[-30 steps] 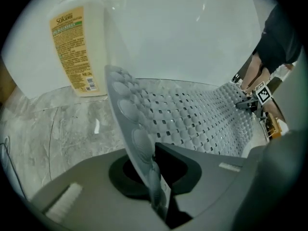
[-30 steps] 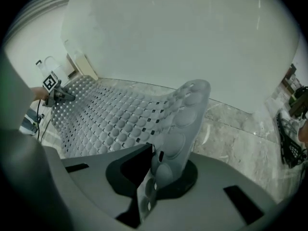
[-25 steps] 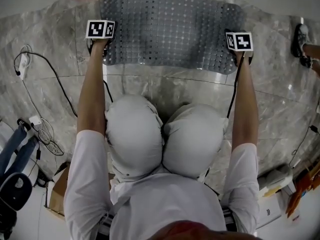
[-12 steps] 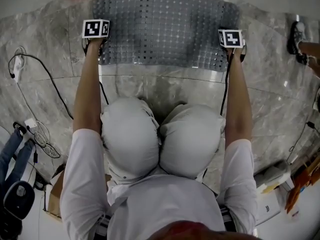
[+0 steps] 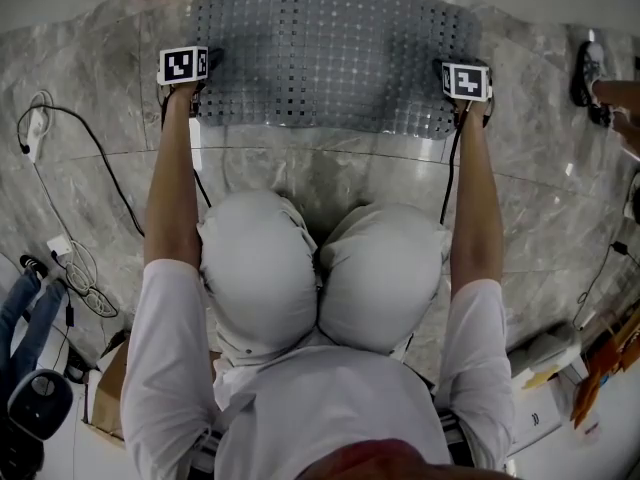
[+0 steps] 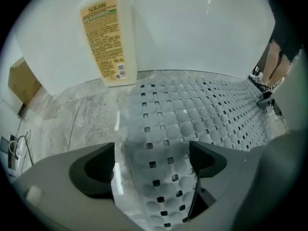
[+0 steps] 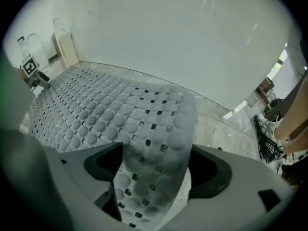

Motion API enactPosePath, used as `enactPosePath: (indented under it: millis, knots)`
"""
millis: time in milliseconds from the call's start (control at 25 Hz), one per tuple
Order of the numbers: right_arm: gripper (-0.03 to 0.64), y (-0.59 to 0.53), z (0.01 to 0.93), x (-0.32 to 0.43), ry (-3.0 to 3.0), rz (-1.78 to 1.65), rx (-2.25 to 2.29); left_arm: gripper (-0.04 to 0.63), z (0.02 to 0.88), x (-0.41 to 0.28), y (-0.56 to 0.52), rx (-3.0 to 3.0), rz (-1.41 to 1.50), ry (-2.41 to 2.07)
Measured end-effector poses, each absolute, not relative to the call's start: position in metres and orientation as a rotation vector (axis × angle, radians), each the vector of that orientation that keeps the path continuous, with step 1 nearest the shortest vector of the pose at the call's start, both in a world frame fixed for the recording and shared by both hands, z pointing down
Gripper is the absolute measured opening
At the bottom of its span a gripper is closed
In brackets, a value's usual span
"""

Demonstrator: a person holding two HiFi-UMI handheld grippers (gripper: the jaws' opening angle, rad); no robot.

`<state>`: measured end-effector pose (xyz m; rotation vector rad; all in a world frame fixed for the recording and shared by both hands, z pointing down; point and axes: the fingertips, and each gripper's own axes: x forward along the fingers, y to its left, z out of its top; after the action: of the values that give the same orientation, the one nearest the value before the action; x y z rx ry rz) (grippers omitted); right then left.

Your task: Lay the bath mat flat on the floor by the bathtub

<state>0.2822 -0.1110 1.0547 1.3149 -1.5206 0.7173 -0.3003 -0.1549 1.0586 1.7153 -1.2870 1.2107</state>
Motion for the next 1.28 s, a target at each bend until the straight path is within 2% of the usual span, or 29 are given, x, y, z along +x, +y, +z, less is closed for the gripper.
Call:
enactPosePath:
  millis: [240, 520, 600, 920, 1040, 1280]
  knots:
    - [0.456, -0.097, 1.049, 0.286, -1.528, 0.72, 1.334, 0.508, 1.051, -0.305, -0.146, 1.74, 1.184, -1.313]
    - [0.448, -0.091, 1.034, 0.263, -1.662, 0.816, 1.379, 0.518, 1.022, -0.3, -0.148, 1.793, 1.036, -1.428]
    - [0.428, -0.089, 1.027, 0.254, -1.718, 0.89, 1.401, 0.511, 1.01, -0.3, -0.147, 1.813, 1.016, -1.478]
    - [0.271, -0.07, 0.939, 0.203, -1.918, 1.208, 1.361, 0.354, 0.916, -0.278, -0.13, 1.929, 1.004, -1.512]
    - [0.202, -0.056, 0.882, 0.182, -1.99, 1.278, 1.311, 0.239, 0.857, -0.254, -0.114, 1.988, 0.936, -1.458]
    - [0.098, -0.037, 0.746, 0.157, -2.099, 1.342, 1.251, 0.091, 0.726, -0.203, -0.075, 2.125, 0.874, -1.326]
